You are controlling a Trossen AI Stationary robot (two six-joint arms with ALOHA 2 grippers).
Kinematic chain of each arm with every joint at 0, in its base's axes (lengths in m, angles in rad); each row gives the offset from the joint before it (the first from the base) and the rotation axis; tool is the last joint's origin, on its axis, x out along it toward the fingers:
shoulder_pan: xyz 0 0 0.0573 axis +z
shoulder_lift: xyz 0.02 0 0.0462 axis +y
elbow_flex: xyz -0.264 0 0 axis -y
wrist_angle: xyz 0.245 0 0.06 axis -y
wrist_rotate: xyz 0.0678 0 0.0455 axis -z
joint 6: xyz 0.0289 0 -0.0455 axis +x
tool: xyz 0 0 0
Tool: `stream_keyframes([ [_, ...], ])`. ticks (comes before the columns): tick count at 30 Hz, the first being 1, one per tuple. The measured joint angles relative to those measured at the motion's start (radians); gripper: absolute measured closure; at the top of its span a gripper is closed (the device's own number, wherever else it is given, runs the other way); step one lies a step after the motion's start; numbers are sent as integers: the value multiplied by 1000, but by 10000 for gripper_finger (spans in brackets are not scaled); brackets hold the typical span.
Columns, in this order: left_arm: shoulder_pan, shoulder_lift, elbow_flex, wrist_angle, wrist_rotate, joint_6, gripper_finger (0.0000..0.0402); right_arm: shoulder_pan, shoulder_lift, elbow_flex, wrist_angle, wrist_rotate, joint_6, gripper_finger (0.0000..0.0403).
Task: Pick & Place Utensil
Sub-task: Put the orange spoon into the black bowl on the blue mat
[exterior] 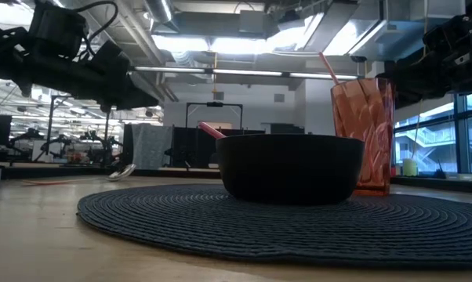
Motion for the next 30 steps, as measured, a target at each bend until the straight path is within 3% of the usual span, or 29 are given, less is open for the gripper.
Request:
stream_keyframes([
  [14, 0, 1, 0, -17, -14, -88, 398, 0, 0, 0, -2, 0, 0, 392],
  [20, -15, 1, 0, -64, -13, -10, 398, 0, 0, 0, -2, 0, 0, 392],
  [30, -80, 5, 29, -75, -90, -6, 398, 0, 0, 0, -2, 0, 1, 392],
])
